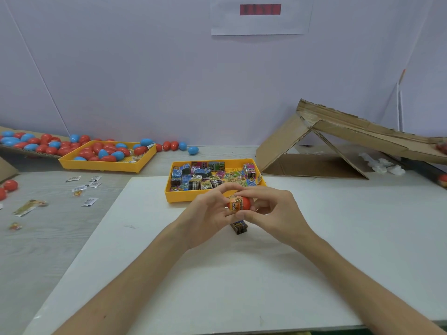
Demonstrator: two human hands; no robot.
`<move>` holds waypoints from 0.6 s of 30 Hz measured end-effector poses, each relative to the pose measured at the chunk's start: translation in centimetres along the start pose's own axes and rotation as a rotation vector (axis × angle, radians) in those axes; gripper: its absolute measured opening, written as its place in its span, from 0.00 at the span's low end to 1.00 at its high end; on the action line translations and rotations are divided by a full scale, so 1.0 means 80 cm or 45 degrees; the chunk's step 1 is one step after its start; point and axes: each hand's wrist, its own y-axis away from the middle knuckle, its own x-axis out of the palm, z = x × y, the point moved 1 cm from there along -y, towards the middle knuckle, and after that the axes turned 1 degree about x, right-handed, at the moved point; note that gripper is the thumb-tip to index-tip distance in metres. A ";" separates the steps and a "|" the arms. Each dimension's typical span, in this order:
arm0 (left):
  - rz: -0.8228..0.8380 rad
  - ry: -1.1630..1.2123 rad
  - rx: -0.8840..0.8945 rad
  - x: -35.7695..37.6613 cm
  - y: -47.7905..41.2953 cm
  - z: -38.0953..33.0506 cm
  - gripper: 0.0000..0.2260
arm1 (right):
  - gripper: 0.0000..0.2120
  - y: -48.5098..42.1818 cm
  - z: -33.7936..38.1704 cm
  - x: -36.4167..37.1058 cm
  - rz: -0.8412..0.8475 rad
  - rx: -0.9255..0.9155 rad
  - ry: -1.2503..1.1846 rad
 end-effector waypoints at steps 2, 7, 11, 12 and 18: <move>-0.003 0.005 0.004 -0.001 0.000 0.000 0.18 | 0.18 0.000 -0.001 0.001 0.003 0.018 -0.018; -0.001 -0.080 0.068 -0.002 0.000 0.000 0.20 | 0.17 0.000 0.001 -0.002 0.094 0.061 -0.088; -0.030 -0.103 0.084 -0.004 0.002 -0.004 0.24 | 0.17 -0.001 0.000 -0.004 0.159 0.086 -0.016; -0.022 -0.095 0.074 -0.005 0.002 -0.004 0.24 | 0.16 -0.001 -0.001 -0.003 0.145 0.067 0.017; 0.005 -0.157 0.051 -0.001 0.004 -0.003 0.23 | 0.15 -0.002 -0.004 -0.005 0.122 0.067 -0.045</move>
